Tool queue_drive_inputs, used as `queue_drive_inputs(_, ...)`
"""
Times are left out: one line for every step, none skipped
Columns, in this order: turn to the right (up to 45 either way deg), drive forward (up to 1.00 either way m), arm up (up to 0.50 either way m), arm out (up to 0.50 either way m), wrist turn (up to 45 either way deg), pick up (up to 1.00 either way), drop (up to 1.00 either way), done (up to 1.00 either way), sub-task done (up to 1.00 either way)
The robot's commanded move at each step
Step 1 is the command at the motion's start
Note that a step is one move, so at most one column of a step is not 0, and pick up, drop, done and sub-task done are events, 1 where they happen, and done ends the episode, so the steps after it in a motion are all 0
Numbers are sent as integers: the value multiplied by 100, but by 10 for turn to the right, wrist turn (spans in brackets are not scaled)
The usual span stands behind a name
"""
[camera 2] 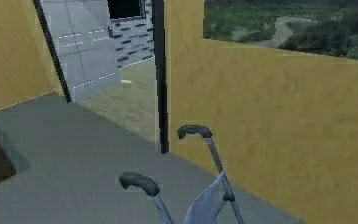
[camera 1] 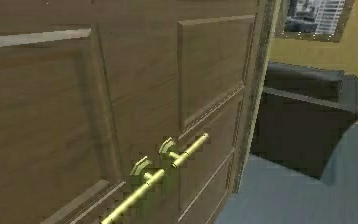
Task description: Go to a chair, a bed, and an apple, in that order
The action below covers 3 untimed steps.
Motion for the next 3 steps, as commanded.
queue_drive_inputs(360,0,0,0,0,0,0,0,0)
queue_drive_inputs(0,60,0,0,0,0,0,0,0)
queue_drive_inputs(390,0,0,0,0,0,0,0,0)
